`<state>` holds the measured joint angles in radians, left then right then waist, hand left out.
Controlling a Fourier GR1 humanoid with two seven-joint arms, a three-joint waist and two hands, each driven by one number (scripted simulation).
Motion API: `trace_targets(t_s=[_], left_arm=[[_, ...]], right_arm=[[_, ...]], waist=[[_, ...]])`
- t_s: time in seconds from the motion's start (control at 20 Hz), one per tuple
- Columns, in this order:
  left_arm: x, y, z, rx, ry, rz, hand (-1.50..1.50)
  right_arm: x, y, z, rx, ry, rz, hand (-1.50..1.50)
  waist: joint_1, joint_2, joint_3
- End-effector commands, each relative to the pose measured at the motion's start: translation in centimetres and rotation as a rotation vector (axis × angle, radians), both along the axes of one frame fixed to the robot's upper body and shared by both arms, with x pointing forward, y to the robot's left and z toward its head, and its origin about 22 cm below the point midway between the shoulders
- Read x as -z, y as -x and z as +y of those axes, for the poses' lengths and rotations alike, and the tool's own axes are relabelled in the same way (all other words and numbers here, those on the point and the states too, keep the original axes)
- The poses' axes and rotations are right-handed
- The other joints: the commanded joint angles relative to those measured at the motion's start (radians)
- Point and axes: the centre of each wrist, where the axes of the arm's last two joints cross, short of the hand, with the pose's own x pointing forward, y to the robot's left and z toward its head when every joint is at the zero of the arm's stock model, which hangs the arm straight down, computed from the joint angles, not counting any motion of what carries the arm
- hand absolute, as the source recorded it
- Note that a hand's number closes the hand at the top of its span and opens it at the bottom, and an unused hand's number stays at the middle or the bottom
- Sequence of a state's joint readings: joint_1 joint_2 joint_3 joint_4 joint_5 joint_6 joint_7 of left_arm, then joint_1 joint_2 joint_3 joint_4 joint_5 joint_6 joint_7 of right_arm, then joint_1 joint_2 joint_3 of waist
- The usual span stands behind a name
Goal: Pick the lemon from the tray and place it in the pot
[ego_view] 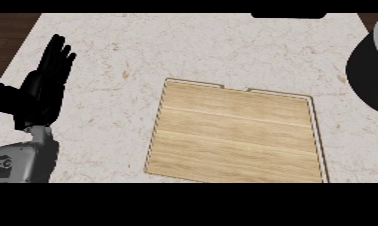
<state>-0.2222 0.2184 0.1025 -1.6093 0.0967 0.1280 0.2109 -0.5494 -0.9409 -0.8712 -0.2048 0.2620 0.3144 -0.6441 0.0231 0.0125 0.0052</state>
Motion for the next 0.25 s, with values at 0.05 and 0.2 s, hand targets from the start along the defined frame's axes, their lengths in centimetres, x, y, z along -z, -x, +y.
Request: trace_targets(t_s=[0.05, 0.2], left_arm=[[-1.7, 0.5, -0.6, 0.015, 0.015, 0.006, 0.00], [-0.3, 0.8, -0.8, 0.004, 0.012, 0.002, 0.00]], right_arm=[[-0.8, 1.6, -1.1, 0.003, 0.007, 0.016, -1.50], [-1.3, 1.2, -1.1, 0.006, 0.002, 0.025, -1.50]], waist=[[0.011, -0.002, 0.001], [0.009, -0.002, 0.000]])
